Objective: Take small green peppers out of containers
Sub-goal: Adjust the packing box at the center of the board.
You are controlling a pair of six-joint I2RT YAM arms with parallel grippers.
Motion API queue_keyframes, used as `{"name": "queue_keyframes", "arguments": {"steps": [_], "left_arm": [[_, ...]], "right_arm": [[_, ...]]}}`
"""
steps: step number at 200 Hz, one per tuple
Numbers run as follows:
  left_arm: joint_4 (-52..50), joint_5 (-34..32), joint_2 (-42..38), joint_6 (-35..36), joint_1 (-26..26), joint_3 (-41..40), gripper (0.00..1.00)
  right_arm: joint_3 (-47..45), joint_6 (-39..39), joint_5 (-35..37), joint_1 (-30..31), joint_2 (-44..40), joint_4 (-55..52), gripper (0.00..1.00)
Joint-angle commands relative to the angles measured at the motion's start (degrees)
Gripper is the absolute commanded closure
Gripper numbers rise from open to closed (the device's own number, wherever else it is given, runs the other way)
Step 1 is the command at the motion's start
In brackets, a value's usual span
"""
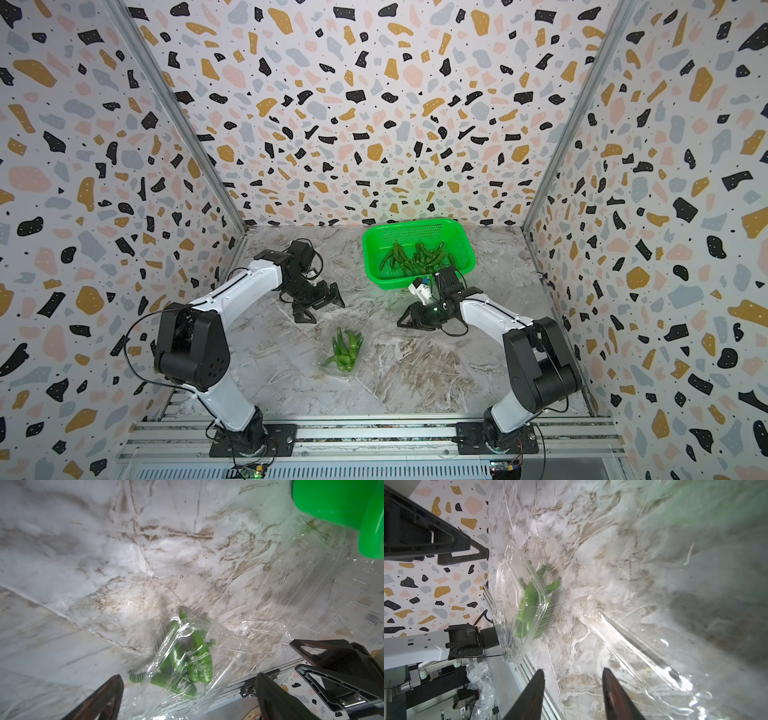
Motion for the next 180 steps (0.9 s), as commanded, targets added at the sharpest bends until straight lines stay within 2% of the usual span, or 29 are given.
{"name": "queue_keyframes", "arguments": {"steps": [1, 44, 79, 132, 180], "left_arm": [[2.12, 1.44, -0.32, -0.09, 0.19, -2.47, 0.01], [8.25, 4.19, 0.27, -4.85, -1.47, -4.41, 0.01], [9.32, 4.23, 1.42, -5.79, -3.73, -4.15, 0.01], [14.65, 7.18, 2.57, -7.99, -4.27, -6.86, 0.01], [16.58, 8.53, 2.58, -8.65, -4.44, -7.23, 0.01]], "right_arm": [[0.19, 1.19, -2.56, 3.05, 1.65, 3.19, 0.55], [2.48, 1.84, -2.39, 6.48, 5.64, 5.06, 0.57], [3.84, 3.56, -1.64, 9.17, 9.19, 7.68, 0.58], [8.51, 4.04, -0.82, 13.45, 14.42, 7.91, 0.6], [10.65, 5.19, -1.79, 15.62, 11.73, 7.59, 0.6]]}}
